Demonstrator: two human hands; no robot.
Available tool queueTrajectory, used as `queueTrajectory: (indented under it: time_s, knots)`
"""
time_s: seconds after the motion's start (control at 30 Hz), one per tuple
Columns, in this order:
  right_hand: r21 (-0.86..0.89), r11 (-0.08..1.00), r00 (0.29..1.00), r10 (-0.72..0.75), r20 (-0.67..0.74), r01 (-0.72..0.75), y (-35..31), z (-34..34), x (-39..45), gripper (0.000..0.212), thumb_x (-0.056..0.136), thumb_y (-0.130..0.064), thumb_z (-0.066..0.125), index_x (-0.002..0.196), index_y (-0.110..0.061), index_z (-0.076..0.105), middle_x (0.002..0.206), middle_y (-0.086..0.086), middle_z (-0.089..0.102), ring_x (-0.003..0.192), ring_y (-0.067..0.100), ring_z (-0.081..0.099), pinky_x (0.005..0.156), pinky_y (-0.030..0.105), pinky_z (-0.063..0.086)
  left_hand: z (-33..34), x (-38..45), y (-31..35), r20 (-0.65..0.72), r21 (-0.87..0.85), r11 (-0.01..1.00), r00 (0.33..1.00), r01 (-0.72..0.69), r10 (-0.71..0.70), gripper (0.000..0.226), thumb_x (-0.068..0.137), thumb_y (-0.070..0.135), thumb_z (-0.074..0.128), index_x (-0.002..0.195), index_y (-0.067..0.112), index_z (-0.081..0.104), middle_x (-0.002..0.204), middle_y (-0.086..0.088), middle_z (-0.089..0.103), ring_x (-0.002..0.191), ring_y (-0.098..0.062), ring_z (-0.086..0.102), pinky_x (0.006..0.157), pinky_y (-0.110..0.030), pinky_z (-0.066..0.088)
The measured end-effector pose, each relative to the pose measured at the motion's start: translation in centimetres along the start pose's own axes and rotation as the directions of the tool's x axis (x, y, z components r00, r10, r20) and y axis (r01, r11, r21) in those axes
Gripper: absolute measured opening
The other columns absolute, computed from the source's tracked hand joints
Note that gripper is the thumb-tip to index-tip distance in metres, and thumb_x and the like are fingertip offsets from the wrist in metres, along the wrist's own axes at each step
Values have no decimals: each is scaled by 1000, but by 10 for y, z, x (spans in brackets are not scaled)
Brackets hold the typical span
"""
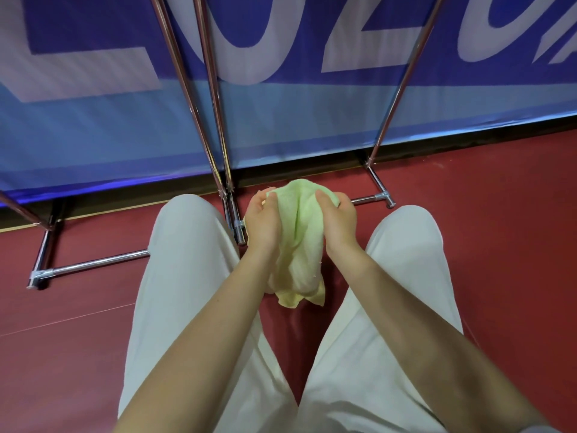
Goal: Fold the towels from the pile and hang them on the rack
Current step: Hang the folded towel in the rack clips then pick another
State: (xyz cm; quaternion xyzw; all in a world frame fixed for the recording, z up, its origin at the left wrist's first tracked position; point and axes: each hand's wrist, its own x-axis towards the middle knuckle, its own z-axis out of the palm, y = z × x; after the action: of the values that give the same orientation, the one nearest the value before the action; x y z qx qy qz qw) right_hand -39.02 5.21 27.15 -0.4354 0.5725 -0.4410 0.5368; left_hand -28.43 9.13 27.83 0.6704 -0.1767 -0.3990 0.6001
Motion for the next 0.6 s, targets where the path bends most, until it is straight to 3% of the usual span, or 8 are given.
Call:
queueTrajectory:
  time_s: [0.07,0.2,0.33,0.47,0.6]
  knots:
    - [8,1000,999,-18,35,17,-1,4,-3,12,89,-27,62,87,-17,56,84,1,59,79,16,56,77,37,50,5,-5,1,26,-4,1000,1000,0,0,29,88,36,50,107,27,69,125,-3,63,120,-20,57,103,-39,46]
    - [-19,996,994,-89,68,90,-2,8,-7,11,90,-25,61,91,-15,57,80,-2,58,74,12,54,69,32,46,15,-13,3,86,-80,997,996,-2,9,24,101,17,44,118,13,61,102,2,66,89,-8,62,72,-15,49]
    - [23,994,993,-104,63,102,-5,9,-7,9,92,-27,59,90,-18,58,81,-2,63,73,10,60,66,29,49,20,-15,1,128,-94,995,991,-29,41,26,101,17,43,120,13,61,113,-6,66,99,-15,63,88,-30,52]
    - [156,983,983,-117,140,95,-12,9,-6,20,97,-22,49,88,-11,62,70,2,59,63,13,56,61,26,48,19,-10,2,132,-130,989,988,-69,86,29,101,15,41,122,11,60,110,-3,66,99,-13,61,87,-28,50]
    - [-95,955,943,-257,213,282,-13,10,-2,6,92,-10,57,96,-13,61,90,3,61,75,10,57,72,25,52,16,-3,7,113,-189,981,992,-32,54,26,100,16,45,117,16,64,113,-8,66,100,-18,62,86,-30,50]
